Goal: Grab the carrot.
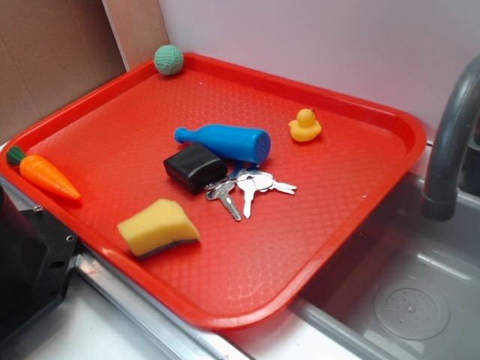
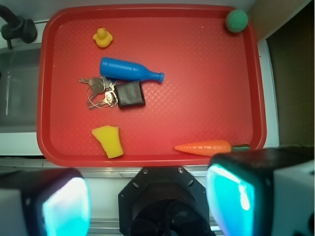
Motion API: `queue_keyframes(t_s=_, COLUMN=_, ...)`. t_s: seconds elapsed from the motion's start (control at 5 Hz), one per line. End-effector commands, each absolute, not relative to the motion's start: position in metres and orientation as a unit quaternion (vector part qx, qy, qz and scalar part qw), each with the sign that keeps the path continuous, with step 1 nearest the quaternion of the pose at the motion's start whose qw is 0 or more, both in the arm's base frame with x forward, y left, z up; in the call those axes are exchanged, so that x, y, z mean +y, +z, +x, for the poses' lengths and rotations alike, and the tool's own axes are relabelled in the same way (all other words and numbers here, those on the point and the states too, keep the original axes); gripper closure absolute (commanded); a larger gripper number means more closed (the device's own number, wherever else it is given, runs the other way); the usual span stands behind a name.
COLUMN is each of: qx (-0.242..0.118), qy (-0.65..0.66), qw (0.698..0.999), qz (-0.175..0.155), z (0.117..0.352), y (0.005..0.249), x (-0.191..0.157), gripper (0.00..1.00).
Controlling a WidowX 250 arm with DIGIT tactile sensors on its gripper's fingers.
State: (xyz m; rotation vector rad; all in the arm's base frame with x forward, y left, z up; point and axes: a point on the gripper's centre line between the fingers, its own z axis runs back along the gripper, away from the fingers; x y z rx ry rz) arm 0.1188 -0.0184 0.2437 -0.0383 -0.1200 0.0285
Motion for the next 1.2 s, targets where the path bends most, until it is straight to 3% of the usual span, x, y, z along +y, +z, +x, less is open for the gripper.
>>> queue_keyframes(t_s=0.0, qx=-0.060, qy=0.014, qw=0.998, qz=-0.019, z=0.119, y=0.244, x=-0.018, gripper=0.00)
queue_keyframes(t_s=0.2, qx=0.003, qy=0.111, qw=0.993, qz=0.032, z=0.136, y=0.194, x=0.021, gripper=0.00)
queue_keyframes(t_s=0.4, qx=-0.044, qy=0.236, qw=0.970, qz=0.035, z=0.142, y=0.165, x=0.050, gripper=0.00)
queue_keyframes(t_s=0.8, qx=-0.068, qy=0.469, qw=0.879, qz=0.047, z=0.116, y=0.122, x=0.078, gripper=0.00)
queue_keyframes(t_s=1.0, qx=-0.048, qy=0.558, qw=0.828, qz=0.013, z=0.106, y=0.096, x=0.087, gripper=0.00)
